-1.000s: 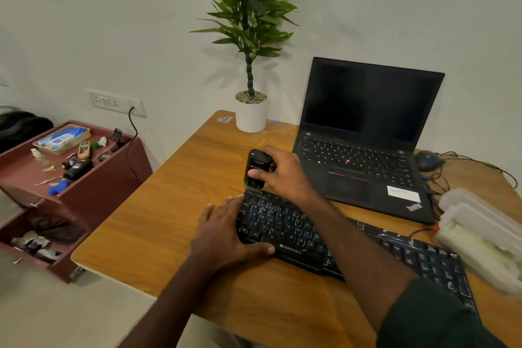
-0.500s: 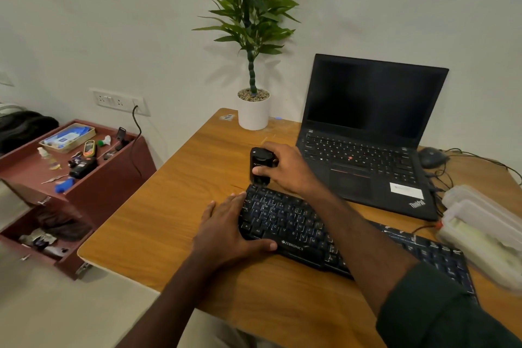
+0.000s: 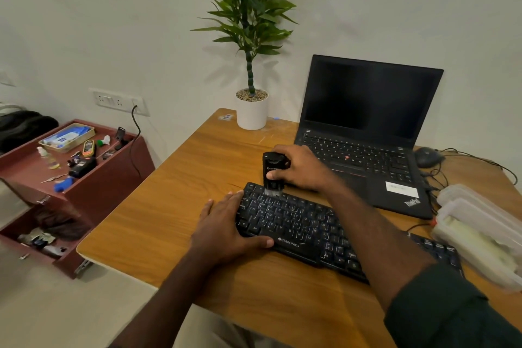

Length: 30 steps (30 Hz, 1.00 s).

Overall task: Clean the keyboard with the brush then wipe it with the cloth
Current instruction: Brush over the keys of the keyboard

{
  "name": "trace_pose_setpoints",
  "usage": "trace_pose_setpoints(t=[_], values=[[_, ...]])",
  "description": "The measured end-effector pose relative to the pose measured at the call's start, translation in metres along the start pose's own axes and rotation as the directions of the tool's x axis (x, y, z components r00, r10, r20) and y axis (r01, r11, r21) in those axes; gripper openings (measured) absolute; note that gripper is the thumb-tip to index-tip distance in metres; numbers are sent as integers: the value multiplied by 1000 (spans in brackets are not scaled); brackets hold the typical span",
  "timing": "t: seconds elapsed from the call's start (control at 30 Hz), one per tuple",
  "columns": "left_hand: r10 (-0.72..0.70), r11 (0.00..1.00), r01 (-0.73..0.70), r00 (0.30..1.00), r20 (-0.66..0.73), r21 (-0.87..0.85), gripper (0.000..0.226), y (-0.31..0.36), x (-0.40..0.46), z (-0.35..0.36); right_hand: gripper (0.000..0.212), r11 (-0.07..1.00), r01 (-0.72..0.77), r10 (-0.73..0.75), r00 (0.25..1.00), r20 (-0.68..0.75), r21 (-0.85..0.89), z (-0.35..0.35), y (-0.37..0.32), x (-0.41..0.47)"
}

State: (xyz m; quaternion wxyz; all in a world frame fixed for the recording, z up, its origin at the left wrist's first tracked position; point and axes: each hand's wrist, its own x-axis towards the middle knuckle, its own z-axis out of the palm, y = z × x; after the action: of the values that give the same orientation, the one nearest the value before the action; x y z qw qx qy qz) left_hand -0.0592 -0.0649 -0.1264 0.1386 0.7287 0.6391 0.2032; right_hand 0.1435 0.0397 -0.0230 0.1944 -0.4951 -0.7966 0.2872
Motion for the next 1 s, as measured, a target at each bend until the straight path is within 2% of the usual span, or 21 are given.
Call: trace_pose_setpoints(t=[0.1, 0.2, 0.3, 0.47, 0.53, 0.67, 0.8, 0.87, 0.93, 1.0], values=[[4, 1000, -4, 1000, 2, 4, 137, -1, 0, 0, 37, 996, 76, -70, 991, -111, 44, 18, 3, -5], [9, 1000, -9, 1000, -12, 9, 136, -2, 0, 0, 33, 989, 53, -40, 994, -97, 139, 15, 8, -10], [6, 1000, -6, 1000, -9, 15, 136, -2, 1, 1, 36, 995, 57, -49, 994, -93, 86, 14, 9, -16], [-5, 1000, 5, 1000, 2, 15, 136, 0, 1, -1, 42, 998, 2, 11, 977, -215, 60, 29, 13, -20], [-4, 1000, 4, 1000, 5, 10, 136, 0, 0, -1, 38, 993, 30, 4, 961, -278, 118, 25, 16, -21], [-5, 1000, 5, 1000, 4, -1, 136, 0, 0, -1, 37, 989, 9, 12, 990, -142, 145, 17, 17, -25], [-7, 1000, 7, 1000, 8, 1, 136, 1, 0, -1, 46, 993, -27, 51, 973, -223, 111, 28, 16, -22], [-12, 1000, 12, 1000, 7, -3, 136, 2, -1, -2, 43, 986, 3, 41, 965, -260, 167, 28, 14, -24], [-13, 1000, 13, 1000, 7, -6, 136, 3, -1, -3, 38, 973, 34, 22, 971, -239, 229, 23, 13, -27], [-14, 1000, 14, 1000, 3, -8, 136, 2, 0, -3, 34, 980, 27, 6, 986, -167, 197, 19, 14, -30]])
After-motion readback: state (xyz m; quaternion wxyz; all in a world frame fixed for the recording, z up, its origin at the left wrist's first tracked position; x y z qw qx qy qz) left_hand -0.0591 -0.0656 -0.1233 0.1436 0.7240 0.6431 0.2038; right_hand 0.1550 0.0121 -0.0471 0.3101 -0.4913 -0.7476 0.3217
